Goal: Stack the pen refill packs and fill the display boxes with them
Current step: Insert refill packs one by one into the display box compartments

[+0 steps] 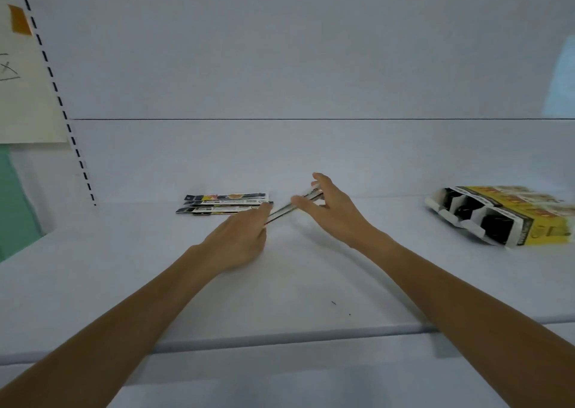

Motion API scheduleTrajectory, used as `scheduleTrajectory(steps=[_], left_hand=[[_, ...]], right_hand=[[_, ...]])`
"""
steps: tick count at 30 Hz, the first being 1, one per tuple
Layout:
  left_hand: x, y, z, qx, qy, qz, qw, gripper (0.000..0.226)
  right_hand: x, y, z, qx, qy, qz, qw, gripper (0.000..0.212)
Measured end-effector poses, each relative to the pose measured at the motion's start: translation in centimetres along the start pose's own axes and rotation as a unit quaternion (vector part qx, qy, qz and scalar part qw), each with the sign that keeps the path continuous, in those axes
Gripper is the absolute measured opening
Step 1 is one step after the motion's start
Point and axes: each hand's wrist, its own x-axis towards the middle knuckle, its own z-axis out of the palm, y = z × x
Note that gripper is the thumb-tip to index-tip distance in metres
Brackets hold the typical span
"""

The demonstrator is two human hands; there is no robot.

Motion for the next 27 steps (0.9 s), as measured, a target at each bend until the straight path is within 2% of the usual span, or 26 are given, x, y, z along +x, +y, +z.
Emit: scheduleTrajectory(steps=[4,8,12,16,21,24,27], left_hand=[[1.7,4.6,1.3,0.03,0.023,0.012,0.999,0.006],[4.1,10.5,2.8,0.025,0.069,0.023,0.997,0.027],[6.5,17.0,4.1,0.003,0.108,0.033,0.994,0.032],[7.5,21.6,5.6,-0.036,0.135,0.022,0.99,0.027],[8.0,24.7,7.3,-0.009,0.098,-0.004,0.995,0.032],[8.1,25.5,7.7,-0.002,0.091,0.0,0.996,0.032],[8.2,26.1,8.2,0.027,0.076,0.0,0.997,0.03]], right_hand=[[-0.1,2.6,-4.5,-0.018,0.062,-0.021,0.998,0.041],[-1.0,5.5,-10.5,-0.065,0.095,-0.087,0.989,0.036],[-2.4,9.3,-18.7,-0.175,0.102,-0.149,0.968,0.035],[-4.2,13.8,-26.3,-0.223,0.115,-0.113,0.961,0.037],[-6.1,20.1,-33.1,-0.289,0.1,-0.035,0.951,0.036],[-6.9,23.3,-34.9,-0.27,0.09,0.014,0.958,0.037],[-7.3,25.0,-35.0,-0.236,0.106,-0.009,0.966,0.034]])
